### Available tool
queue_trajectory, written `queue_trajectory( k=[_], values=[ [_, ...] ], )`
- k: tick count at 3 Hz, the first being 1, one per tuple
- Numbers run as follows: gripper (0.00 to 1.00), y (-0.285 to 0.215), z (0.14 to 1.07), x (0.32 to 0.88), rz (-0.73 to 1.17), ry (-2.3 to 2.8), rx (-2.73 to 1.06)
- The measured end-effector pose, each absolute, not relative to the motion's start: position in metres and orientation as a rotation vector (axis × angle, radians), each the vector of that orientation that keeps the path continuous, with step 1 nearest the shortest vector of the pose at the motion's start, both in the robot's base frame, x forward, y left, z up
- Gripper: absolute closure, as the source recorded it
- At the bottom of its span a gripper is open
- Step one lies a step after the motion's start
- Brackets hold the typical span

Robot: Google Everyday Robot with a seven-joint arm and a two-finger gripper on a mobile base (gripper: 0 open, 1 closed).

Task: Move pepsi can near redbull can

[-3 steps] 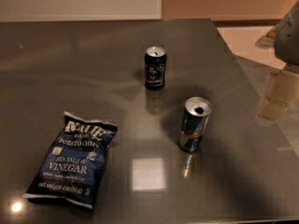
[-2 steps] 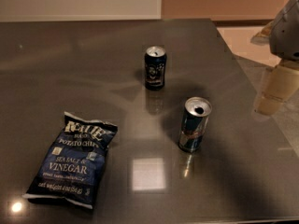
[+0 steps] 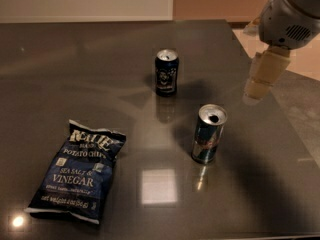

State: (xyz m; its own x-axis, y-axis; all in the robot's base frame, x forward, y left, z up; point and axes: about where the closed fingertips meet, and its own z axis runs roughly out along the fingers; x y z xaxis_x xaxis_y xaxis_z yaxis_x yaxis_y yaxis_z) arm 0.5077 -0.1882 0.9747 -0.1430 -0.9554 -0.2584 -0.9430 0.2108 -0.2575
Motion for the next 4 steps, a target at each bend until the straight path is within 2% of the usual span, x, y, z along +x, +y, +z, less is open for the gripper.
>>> queue_trajectory(
  k=[4],
  values=[
    [0.00,-0.073,0.931,0.624,0.344,1.904,-1.780]
  ],
)
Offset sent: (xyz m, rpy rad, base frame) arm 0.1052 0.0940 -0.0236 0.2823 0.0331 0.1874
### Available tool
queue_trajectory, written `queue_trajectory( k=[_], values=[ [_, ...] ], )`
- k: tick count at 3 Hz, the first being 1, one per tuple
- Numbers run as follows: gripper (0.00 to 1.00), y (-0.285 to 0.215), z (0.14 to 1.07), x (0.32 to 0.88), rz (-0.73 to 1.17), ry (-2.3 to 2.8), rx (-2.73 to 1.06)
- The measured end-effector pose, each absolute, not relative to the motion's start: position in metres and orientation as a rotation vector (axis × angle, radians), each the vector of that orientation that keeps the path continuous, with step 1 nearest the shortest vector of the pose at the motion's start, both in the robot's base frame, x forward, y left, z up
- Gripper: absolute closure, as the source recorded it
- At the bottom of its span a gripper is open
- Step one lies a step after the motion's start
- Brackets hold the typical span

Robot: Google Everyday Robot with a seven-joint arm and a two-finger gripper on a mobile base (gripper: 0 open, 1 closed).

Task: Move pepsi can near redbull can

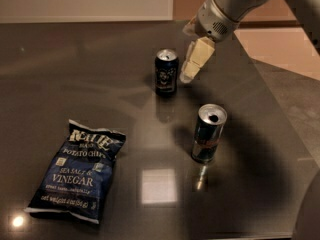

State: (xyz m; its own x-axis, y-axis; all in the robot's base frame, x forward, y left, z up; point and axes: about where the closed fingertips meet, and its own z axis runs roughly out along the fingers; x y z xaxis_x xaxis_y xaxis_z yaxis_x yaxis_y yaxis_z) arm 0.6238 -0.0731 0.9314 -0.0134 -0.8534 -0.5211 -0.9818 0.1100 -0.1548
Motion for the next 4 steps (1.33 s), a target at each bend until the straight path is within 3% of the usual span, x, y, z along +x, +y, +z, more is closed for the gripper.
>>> queue_trajectory(
  k=[1,2,4],
  values=[
    [0.00,-0.050,0.917,0.636,0.411,1.888,-1.787],
    [0.18,-0.036,0.908,0.640,0.453,1.882,-1.794],
    [0.64,-0.032,0.908,0.637,0.507,1.857,-1.796]
  ],
)
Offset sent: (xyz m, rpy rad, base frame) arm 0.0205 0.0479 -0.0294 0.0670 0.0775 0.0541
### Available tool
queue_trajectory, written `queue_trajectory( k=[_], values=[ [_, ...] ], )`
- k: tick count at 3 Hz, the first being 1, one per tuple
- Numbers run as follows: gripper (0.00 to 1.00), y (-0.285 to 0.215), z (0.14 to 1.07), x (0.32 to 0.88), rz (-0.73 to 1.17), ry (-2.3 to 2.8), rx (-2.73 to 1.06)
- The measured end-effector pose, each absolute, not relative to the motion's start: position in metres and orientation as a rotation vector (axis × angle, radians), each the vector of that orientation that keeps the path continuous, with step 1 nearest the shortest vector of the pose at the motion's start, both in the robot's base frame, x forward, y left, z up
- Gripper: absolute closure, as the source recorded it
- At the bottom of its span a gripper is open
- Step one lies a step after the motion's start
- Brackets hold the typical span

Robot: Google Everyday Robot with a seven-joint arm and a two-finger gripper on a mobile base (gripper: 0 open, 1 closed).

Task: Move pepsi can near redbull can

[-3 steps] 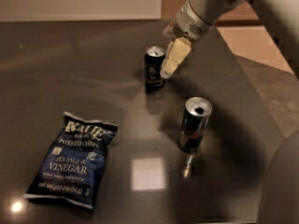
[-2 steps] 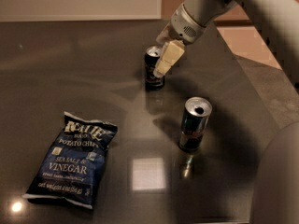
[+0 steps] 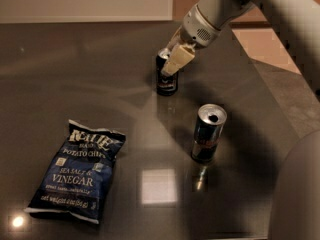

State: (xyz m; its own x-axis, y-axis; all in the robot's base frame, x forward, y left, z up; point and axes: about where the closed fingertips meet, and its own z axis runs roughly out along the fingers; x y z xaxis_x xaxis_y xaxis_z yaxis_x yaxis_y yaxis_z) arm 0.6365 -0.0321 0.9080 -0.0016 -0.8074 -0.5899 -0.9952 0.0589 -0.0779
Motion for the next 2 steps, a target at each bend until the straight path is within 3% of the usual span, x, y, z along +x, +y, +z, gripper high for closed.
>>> queue_trajectory(
  k=[1,2],
  values=[
    [0.88,-0.039,0.918,0.626,0.536,1.805,-1.817],
    [1.00,-0.055,0.925,0.608,0.585,1.739,-1.867]
  ],
)
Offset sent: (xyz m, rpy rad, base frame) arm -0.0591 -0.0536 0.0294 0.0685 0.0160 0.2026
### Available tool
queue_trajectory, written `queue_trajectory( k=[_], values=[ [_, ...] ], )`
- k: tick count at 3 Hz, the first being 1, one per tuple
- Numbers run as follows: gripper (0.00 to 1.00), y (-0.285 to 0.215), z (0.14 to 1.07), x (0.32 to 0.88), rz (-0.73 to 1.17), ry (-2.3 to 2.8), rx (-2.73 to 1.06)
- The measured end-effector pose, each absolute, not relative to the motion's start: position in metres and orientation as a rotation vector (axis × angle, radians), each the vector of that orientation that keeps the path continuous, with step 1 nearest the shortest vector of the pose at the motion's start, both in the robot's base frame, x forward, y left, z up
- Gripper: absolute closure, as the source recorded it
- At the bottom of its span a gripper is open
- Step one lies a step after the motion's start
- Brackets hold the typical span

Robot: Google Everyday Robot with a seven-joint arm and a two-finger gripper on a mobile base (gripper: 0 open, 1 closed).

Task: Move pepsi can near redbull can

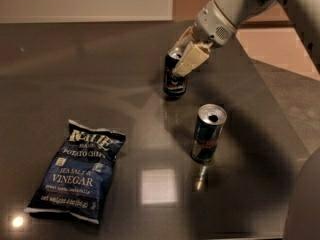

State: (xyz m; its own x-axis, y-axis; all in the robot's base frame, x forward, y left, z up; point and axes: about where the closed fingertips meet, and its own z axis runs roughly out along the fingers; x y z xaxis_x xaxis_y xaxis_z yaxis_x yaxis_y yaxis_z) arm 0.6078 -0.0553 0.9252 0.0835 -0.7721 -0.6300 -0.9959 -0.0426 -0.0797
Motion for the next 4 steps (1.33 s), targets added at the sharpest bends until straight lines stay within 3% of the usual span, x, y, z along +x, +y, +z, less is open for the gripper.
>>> queue_trajectory(
  k=[4],
  values=[
    [1.00,-0.103,0.923,0.519,0.713,1.504,-2.071]
  ],
)
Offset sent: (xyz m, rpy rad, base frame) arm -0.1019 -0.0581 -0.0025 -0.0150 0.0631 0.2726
